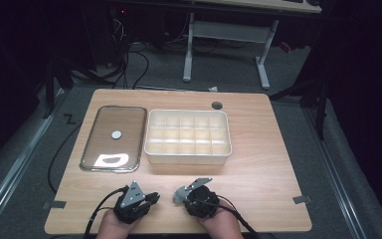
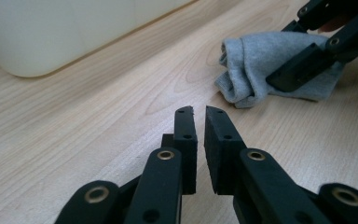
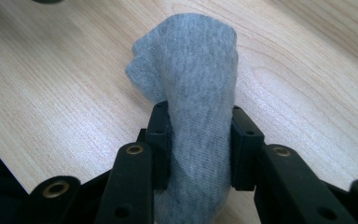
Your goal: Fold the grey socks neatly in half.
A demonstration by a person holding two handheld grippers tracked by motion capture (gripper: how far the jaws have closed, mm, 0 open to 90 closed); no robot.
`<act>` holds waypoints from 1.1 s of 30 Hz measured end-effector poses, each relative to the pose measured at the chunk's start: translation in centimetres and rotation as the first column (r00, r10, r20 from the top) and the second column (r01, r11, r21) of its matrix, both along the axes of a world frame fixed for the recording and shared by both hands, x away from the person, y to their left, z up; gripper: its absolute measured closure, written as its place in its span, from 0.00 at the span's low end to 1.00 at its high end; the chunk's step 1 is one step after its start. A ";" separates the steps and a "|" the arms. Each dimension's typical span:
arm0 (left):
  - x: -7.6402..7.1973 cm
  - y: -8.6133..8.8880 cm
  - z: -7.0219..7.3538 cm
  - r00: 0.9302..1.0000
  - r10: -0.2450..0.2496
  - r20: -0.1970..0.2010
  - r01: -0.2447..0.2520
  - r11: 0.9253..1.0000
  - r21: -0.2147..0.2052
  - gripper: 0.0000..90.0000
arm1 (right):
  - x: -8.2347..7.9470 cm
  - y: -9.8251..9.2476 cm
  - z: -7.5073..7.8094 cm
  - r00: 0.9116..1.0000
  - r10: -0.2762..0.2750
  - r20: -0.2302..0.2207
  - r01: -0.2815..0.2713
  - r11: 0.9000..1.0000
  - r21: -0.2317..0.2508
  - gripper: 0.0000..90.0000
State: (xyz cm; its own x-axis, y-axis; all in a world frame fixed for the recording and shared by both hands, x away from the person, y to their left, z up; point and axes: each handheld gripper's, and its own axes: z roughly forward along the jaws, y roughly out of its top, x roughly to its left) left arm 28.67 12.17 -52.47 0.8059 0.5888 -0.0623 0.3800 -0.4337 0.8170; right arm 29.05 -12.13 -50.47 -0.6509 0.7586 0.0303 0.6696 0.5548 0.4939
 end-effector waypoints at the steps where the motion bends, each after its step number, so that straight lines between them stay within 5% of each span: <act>1: 0.1 0.0 0.0 1.000 -0.003 -0.003 0.003 1.000 0.003 0.92 | 0.1 0.0 0.1 1.000 0.008 -0.001 -0.008 1.000 -0.004 0.76; 6: 0.7 0.7 -0.1 0.999 0.039 0.006 -0.039 0.999 0.008 0.87 | 0.4 -0.3 0.4 0.999 0.030 -0.024 -0.030 1.000 -0.007 0.77; 21: 2.3 2.6 -0.5 0.990 0.140 0.003 -0.140 0.990 -0.017 0.69 | 1.9 -2.6 2.4 0.999 -0.037 -0.036 0.037 0.999 -0.002 0.76; 33: 2.4 2.5 -0.3 0.990 0.137 0.016 -0.137 0.990 -0.025 0.66 | 2.9 -5.1 3.6 0.996 -0.088 -0.032 0.086 0.995 -0.046 0.76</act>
State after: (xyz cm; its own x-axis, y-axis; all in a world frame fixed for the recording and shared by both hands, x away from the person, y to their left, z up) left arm 31.07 14.69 -52.73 0.7188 0.6922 -0.0642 0.4201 -0.3590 0.8334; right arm 31.98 -17.27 -46.91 -0.5816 0.8133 0.0163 0.7320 0.5145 0.4465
